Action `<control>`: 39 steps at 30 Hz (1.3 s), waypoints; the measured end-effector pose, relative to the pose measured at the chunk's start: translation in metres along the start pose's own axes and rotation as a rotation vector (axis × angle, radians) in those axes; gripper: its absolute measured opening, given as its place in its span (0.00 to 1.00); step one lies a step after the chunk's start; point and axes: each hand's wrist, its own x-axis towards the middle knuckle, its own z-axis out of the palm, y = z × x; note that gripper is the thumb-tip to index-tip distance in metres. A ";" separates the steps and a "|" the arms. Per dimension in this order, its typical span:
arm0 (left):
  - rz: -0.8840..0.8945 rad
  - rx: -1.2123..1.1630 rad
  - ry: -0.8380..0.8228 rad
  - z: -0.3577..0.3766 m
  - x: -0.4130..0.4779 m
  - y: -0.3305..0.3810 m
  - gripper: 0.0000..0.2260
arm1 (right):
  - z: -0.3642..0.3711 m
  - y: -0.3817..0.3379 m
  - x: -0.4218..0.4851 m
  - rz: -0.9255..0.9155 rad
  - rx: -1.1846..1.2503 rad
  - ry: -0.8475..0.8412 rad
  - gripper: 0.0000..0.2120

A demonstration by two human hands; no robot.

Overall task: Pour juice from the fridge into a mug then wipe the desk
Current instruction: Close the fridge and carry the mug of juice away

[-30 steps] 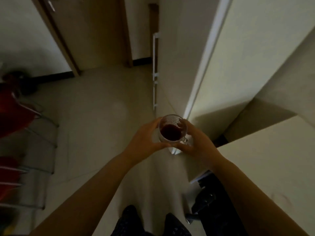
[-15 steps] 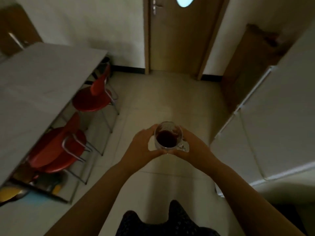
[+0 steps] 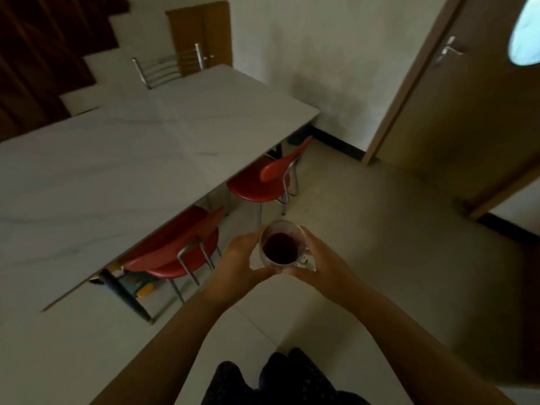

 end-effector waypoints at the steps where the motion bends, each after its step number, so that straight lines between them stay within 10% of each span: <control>1: -0.029 0.011 0.045 -0.006 0.010 -0.004 0.32 | -0.003 0.000 0.020 -0.015 0.001 -0.045 0.26; 39: -0.788 0.022 0.578 -0.222 0.209 -0.319 0.34 | 0.193 -0.060 0.567 -0.198 -0.035 -0.809 0.33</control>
